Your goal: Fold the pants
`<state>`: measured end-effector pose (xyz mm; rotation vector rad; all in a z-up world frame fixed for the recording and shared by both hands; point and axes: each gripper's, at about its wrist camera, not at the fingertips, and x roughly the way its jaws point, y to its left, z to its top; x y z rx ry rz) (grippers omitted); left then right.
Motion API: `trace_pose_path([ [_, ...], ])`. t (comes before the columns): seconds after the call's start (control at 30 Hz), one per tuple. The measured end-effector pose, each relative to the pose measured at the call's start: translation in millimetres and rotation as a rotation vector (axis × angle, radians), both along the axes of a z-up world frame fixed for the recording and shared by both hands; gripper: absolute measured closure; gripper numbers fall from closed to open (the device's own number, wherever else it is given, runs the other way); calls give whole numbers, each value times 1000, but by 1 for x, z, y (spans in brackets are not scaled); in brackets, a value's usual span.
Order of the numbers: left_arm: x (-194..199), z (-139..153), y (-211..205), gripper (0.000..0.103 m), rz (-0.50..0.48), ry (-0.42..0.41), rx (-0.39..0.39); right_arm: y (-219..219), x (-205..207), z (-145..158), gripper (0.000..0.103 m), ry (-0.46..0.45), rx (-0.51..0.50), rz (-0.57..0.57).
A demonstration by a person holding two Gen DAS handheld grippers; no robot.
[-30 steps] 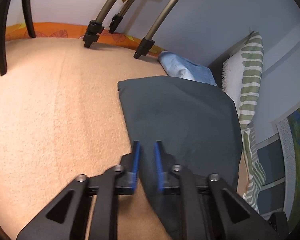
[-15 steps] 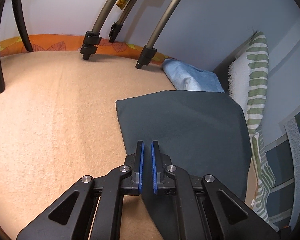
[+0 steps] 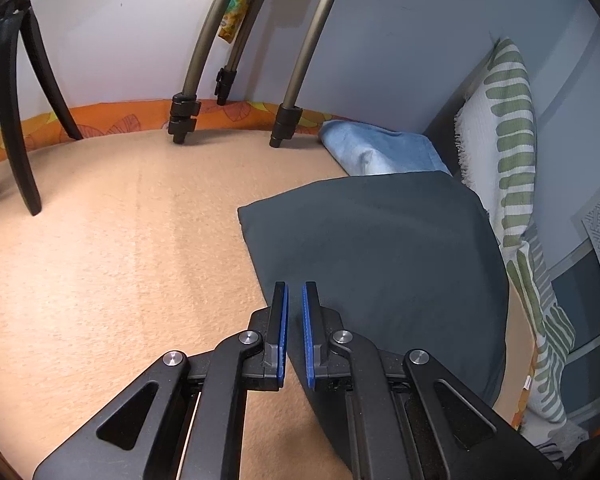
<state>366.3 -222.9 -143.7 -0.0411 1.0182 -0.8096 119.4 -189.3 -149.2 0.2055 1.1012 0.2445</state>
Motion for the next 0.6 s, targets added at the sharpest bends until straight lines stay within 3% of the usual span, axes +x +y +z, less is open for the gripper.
trace_pose_path([
  [0.17,0,0,5,97,15,7,4,-2,-9,7,98,-2,12,8],
  [0.27,-1,2,10,97,20,22,2,-9,-15,18,90,-9,24,26],
  [0.33,-2,2,15,89,23,39,0,-10,-19,25,81,-22,26,34],
  [0.4,-5,4,20,66,20,50,-9,-18,-19,34,75,-44,30,35],
  [0.57,-16,16,32,59,6,44,-5,-39,-27,62,62,-123,31,3],
  [0.6,-18,19,34,59,2,39,1,-45,-28,68,55,-141,26,-13],
])
